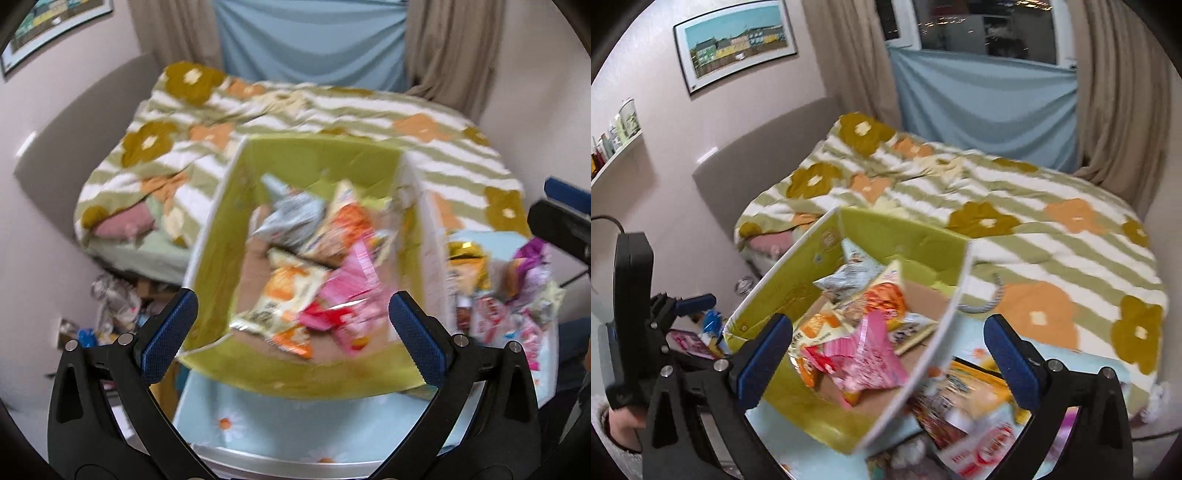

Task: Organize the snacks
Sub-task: 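Grasp the brown chocolate bag with left tool while right tool grasps pink bag, then lift both bags and carry them toward the yellow box, then open the left tool over the box while the right tool releases the pink bag, then grasp the purple bag with left tool while right tool grasps green bag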

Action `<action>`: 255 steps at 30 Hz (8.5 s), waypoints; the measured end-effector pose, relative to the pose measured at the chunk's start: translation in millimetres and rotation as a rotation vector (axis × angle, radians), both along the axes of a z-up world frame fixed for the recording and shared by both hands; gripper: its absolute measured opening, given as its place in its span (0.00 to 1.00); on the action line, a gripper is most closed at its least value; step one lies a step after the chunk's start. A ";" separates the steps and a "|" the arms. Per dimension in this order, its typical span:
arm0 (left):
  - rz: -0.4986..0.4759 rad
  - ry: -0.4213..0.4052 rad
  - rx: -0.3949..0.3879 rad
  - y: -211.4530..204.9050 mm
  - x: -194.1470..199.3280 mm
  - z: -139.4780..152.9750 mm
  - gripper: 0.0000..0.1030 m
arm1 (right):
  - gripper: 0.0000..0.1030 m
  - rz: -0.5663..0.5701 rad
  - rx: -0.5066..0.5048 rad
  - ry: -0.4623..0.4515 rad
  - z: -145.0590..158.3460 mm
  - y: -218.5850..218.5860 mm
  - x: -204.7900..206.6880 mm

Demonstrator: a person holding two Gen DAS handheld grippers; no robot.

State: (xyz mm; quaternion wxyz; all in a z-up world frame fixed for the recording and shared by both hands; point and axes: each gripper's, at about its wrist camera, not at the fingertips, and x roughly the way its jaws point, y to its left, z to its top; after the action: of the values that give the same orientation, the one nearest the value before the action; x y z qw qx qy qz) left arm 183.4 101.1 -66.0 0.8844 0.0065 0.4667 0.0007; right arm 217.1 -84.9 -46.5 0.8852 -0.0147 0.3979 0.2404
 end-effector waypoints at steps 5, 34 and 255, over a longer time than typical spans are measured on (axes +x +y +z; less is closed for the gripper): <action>-0.141 -0.031 -0.026 -42.5 -0.7 16.1 1.00 | 1.00 -0.150 -0.014 -0.021 19.7 -50.6 -29.2; 0.226 0.087 -0.134 -159.1 -84.3 -110.8 1.00 | 1.00 -0.445 -0.036 0.194 -127.8 -253.9 -126.0; -0.537 0.192 -0.050 -356.9 55.3 -115.5 0.67 | 0.88 0.111 -0.451 0.095 -198.7 -267.8 -56.8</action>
State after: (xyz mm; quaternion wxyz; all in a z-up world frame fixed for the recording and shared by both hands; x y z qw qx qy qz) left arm 238.7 -255.8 -181.6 0.8046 0.1082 0.5297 -0.2455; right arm 160.3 -352.6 -245.2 0.8252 -0.2229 0.4814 0.1940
